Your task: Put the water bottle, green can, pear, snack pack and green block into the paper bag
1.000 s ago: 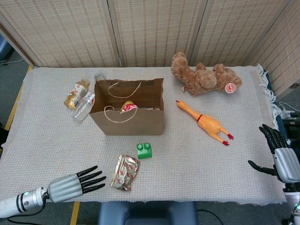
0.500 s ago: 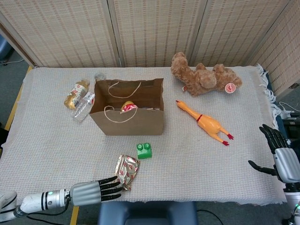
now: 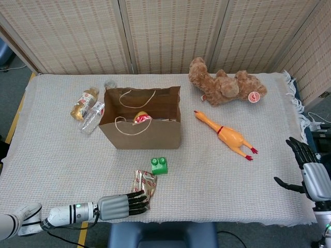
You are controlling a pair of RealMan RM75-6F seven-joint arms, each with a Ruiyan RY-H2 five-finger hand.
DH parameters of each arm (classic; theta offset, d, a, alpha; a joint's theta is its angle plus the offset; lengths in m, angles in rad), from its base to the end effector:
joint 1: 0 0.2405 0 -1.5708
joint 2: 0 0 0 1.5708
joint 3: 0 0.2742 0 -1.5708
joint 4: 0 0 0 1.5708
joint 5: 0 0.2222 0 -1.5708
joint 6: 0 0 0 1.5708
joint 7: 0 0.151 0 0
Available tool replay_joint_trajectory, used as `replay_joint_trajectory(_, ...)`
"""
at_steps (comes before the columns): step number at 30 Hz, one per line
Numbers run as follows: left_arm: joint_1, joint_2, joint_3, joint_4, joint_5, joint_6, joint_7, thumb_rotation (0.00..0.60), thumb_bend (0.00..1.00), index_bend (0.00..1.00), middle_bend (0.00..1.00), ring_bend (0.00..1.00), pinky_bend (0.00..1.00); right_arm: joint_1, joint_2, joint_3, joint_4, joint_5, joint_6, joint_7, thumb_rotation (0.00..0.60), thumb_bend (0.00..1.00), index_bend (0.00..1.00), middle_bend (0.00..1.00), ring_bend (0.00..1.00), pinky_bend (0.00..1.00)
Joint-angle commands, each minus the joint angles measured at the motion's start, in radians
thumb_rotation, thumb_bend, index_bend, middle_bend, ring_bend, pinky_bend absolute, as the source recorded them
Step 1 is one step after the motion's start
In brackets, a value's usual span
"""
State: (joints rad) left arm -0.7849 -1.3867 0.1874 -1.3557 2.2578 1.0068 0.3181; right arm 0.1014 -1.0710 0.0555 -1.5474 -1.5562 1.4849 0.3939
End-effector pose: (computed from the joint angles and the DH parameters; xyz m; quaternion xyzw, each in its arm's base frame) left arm -0.1956 0.2500 -0.0325 -0.9393 0.1499 -0.2745 0.1409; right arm -0.3375 -0.1984 0.1770 0.5527 -0.4514 0.4813 0.5090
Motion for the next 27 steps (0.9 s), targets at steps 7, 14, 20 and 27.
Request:
replay_joint_trajectory(7,-0.039,0.066,-0.004,-0.083,-0.030,0.002,0.012,0.600,0.39,0.00,0.00,0.00,0.07,0.000,0.002,0.001,-0.003,0.004,-0.002,0.000,0.600,0.06,0.00,0.00,0.00,0.00)
replay_joint_trajectory(14,-0.047,0.045,0.005,-0.100,-0.042,-0.018,0.036,0.600,0.39,0.00,0.00,0.00,0.06,0.000,0.001,0.000,-0.005,0.001,0.000,-0.006,0.600,0.06,0.00,0.00,0.00,0.00)
replay_joint_trajectory(20,-0.065,0.010,-0.014,-0.087,-0.078,-0.049,0.046,0.600,0.39,0.00,0.00,0.00,0.06,0.000,0.000,0.002,-0.006,0.003,0.000,-0.009,0.600,0.06,0.00,0.00,0.00,0.00)
replay_joint_trajectory(27,-0.095,-0.023,-0.032,-0.089,-0.118,-0.086,0.035,0.600,0.39,0.00,0.00,0.00,0.06,0.002,0.002,0.003,-0.008,0.008,-0.007,-0.008,0.600,0.06,0.00,0.00,0.00,0.00)
